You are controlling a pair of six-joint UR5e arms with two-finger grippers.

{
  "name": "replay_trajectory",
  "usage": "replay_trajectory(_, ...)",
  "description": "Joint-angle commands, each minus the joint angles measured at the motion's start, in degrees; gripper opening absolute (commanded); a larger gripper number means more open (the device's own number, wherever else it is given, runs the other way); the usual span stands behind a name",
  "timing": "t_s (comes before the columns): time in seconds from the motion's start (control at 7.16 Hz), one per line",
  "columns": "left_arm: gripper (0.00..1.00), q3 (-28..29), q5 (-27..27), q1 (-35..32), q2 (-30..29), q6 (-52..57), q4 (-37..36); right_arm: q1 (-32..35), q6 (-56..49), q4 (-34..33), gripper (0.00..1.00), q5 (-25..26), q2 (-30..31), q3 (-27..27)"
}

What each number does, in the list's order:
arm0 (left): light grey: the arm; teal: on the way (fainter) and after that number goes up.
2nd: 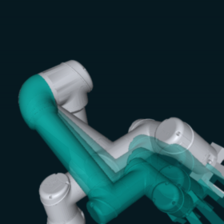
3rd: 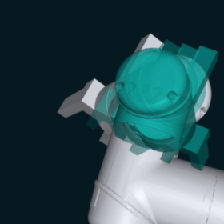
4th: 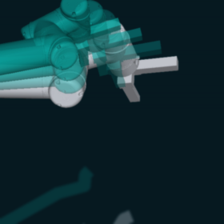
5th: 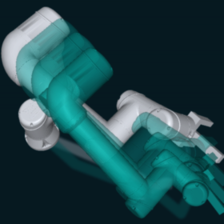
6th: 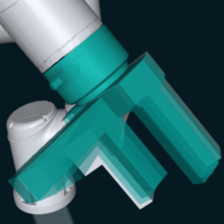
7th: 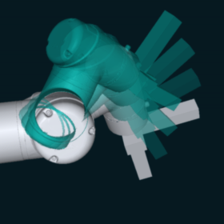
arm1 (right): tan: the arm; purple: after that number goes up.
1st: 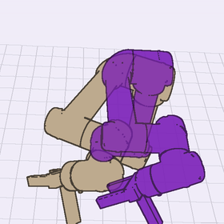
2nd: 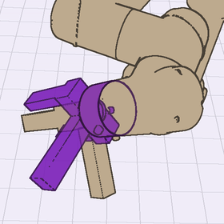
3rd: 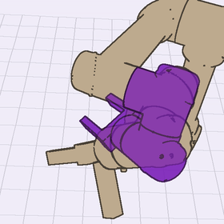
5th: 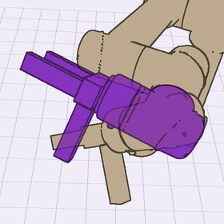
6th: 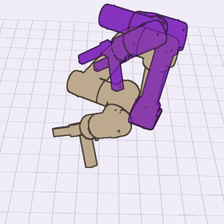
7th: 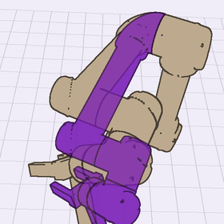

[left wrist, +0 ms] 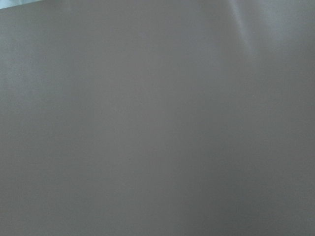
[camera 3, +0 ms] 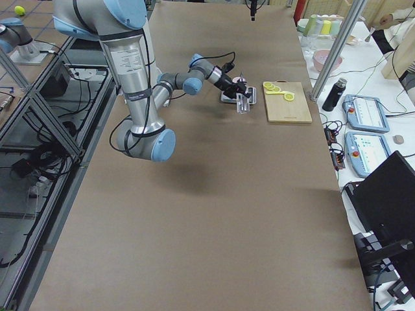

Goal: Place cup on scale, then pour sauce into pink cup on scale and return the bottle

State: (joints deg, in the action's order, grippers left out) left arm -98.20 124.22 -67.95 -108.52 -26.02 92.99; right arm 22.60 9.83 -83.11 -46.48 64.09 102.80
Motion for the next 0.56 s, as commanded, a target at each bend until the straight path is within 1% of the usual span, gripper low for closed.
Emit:
replay_trajectory(0.0, 0.99, 0.29, -0.12, 0.1, 0.41, 0.01, 0.61, -0.28, -3.05, -1.08, 0.0, 3.32, -3.53, -6.19)
replay_trajectory(0.28, 0.99, 0.99, -0.47, 0.27, 0.41, 0.09, 0.7, -0.89, -10.24, -1.09, 0.0, 8.32, -3.36, -7.43)
replay_trajectory(0.42, 0.99, 1.25, -0.47, 0.27, 0.41, 0.09, 0.7, -1.15, -14.18, -1.78, 0.0, 9.99, -3.45, -7.7)
